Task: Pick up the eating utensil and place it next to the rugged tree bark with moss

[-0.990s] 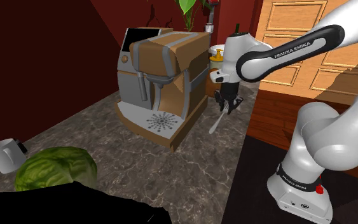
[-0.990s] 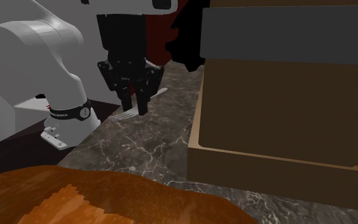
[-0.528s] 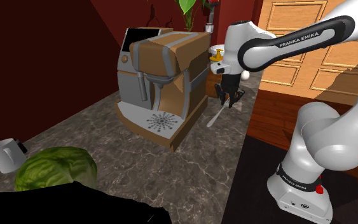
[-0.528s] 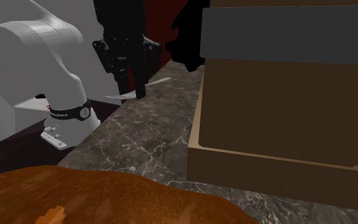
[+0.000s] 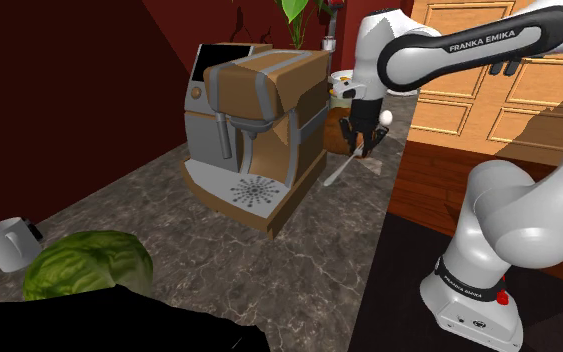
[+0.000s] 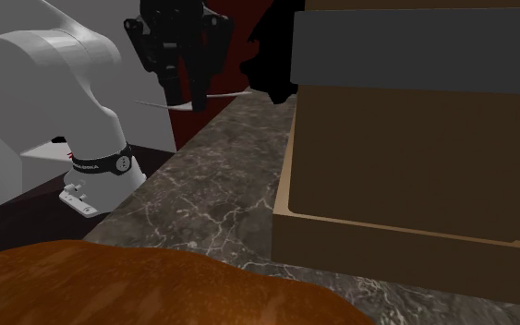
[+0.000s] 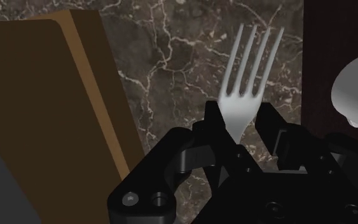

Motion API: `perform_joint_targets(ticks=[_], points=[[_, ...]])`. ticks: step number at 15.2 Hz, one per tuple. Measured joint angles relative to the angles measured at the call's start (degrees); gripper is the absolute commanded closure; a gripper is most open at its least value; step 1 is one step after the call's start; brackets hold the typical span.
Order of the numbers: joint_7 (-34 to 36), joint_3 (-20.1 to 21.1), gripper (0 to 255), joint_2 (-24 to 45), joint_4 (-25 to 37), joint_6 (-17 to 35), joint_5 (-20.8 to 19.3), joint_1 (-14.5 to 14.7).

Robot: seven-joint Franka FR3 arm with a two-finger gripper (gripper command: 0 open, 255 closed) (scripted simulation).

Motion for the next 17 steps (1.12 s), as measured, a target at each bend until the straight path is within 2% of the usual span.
perform_joint_targets(ticks=[17], points=[[-1.23, 2.86, 255, 0.04, 12.69, -12.63, 2.69, 1.05]])
